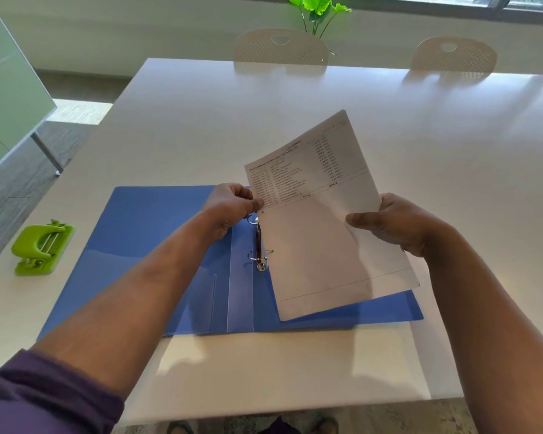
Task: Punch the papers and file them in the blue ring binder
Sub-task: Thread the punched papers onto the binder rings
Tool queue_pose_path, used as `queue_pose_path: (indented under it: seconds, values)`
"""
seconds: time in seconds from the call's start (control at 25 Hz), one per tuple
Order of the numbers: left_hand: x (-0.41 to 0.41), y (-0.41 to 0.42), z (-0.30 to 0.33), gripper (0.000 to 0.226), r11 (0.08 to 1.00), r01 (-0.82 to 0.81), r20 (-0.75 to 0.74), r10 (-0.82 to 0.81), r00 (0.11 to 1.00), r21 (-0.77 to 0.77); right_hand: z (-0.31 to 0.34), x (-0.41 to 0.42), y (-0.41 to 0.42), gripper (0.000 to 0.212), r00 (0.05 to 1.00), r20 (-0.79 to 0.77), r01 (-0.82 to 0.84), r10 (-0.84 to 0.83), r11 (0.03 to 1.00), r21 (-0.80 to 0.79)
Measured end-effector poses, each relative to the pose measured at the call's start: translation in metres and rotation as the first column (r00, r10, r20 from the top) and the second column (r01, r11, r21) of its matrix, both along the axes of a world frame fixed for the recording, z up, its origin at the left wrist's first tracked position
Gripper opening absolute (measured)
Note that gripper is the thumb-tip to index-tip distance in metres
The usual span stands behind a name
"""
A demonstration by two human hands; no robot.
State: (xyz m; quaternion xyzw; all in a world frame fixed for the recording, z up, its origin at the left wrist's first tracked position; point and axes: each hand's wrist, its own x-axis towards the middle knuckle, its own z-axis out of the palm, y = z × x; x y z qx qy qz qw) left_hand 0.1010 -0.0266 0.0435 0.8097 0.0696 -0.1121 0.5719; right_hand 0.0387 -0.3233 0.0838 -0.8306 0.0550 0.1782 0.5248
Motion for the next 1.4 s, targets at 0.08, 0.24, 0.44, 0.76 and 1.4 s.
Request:
queue_pose_path:
  seconds: [0.08, 0.24, 0.44, 0.76, 1.4]
  values:
    - [0.002, -0.001, 0.000, 0.010, 1.000, 0.016, 0.005, -0.016, 1.000, -0.003, 0.002, -0.001, 0.000, 0.017, 1.000, 0.006, 0.000, 0.000, 1.000, 0.005]
    - [0.002, -0.001, -0.003, 0.013, 0.998, 0.056, -0.006, -0.056, 0.998, 0.018, -0.001, -0.003, 0.000, 0.019, 1.000, -0.005, 0.018, -0.018, 1.000, -0.004]
    - [0.005, -0.001, -0.008, 0.014, 0.998, 0.046, -0.012, -0.045, 0.999, 0.036, -0.002, 0.000, 0.001, 0.016, 1.000, -0.012, 0.019, -0.019, 1.000, 0.002]
    - [0.006, -0.008, -0.012, 0.027, 0.998, 0.007, -0.025, -0.005, 1.000, 0.067, -0.013, 0.000, -0.006, 0.018, 0.997, -0.068, 0.041, -0.040, 0.999, 0.000]
    - [-0.046, 0.017, -0.028, 0.098, 0.832, 0.372, 0.146, -0.463, 0.874, 0.411, -0.043, 0.004, -0.013, 0.033, 0.982, -0.150, 0.117, -0.111, 0.993, 0.033]
